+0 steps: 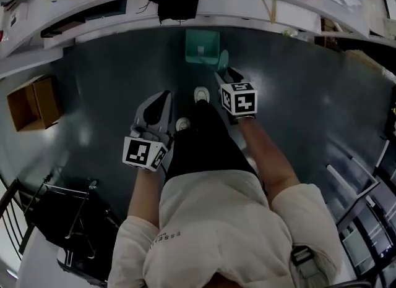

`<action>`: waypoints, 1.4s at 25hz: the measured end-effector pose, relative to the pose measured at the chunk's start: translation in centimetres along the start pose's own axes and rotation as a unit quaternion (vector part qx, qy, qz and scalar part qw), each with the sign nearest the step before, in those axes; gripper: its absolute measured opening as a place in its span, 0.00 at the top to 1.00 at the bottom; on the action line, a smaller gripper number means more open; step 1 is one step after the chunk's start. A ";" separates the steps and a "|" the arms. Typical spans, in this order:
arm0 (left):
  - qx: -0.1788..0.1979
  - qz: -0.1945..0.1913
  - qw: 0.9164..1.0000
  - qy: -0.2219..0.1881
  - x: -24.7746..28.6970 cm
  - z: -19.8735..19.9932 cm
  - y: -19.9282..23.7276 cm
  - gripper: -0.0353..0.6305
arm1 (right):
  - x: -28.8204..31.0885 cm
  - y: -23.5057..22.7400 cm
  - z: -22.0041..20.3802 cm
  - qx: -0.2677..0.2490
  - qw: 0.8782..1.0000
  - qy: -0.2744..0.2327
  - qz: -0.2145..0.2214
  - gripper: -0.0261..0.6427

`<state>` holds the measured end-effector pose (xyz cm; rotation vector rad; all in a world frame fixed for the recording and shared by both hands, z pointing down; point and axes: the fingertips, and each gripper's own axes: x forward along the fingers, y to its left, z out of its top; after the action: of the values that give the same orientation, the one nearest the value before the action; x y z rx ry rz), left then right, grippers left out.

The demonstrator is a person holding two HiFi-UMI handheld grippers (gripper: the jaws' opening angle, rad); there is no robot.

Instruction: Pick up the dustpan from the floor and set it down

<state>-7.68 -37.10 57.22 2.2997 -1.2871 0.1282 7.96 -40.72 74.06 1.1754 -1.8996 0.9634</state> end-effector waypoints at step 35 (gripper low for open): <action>0.065 -0.053 0.994 -0.064 -17.4 3.2 -6.7 0.93 | -22.7 8.5 -5.4 0.028 0.997 -0.078 -0.014 0.87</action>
<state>-12.21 -22.18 46.43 2.5179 -1.2467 0.0293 8.92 -24.22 55.48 1.3397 -1.9830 0.9386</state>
